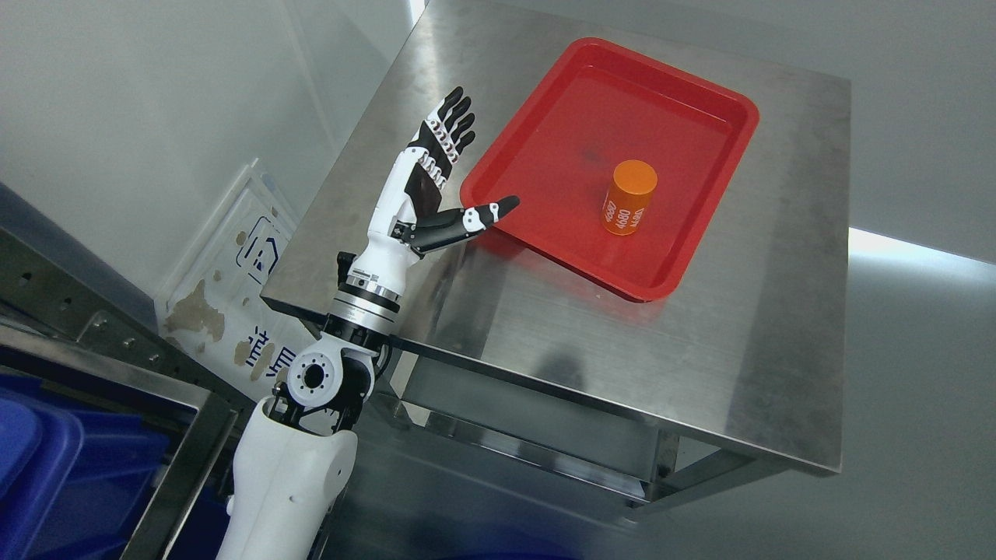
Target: Grab orange capacitor from left shelf to right desk
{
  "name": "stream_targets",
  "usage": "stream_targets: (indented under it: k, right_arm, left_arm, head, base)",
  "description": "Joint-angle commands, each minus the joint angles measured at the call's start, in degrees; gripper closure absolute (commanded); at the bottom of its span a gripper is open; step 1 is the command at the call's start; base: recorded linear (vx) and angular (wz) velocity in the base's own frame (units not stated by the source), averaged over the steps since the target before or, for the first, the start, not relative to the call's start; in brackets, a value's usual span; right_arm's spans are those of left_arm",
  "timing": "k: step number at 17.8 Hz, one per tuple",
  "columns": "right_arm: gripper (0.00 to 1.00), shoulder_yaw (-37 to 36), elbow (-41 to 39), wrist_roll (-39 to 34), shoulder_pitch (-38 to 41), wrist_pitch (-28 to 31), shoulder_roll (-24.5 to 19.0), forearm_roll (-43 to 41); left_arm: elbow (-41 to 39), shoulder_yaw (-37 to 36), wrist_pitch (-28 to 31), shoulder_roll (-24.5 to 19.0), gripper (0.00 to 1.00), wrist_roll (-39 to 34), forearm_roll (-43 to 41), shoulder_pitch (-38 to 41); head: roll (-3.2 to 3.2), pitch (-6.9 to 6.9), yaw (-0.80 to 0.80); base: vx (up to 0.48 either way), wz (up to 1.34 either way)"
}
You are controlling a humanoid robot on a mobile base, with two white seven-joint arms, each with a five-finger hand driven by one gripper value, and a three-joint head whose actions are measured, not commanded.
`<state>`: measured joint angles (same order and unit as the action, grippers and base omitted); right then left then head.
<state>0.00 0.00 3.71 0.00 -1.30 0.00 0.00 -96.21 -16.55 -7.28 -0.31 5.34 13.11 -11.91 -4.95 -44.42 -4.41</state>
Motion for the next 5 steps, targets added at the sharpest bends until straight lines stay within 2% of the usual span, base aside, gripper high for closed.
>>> stream_targets:
  k: [1,5]
  right_arm:
    - [0.0,-0.6,-1.0,0.0,1.2,0.0,1.0,0.4]
    - [0.0,-0.6,-1.0,0.0,1.3,0.0,1.0,0.4]
  left_arm:
    - [-2.1,-0.4,-0.8,-0.7,0.0,0.0,-0.1,0.4]
    - [-2.1,-0.4,-0.9,-0.7,0.0,0.0,-0.1,0.1]
  head:
    - [0.0,0.0,0.0]
    - [0.0,-0.01,0.0]
  base:
    - [0.0,0.0]
    - [0.0,0.0]
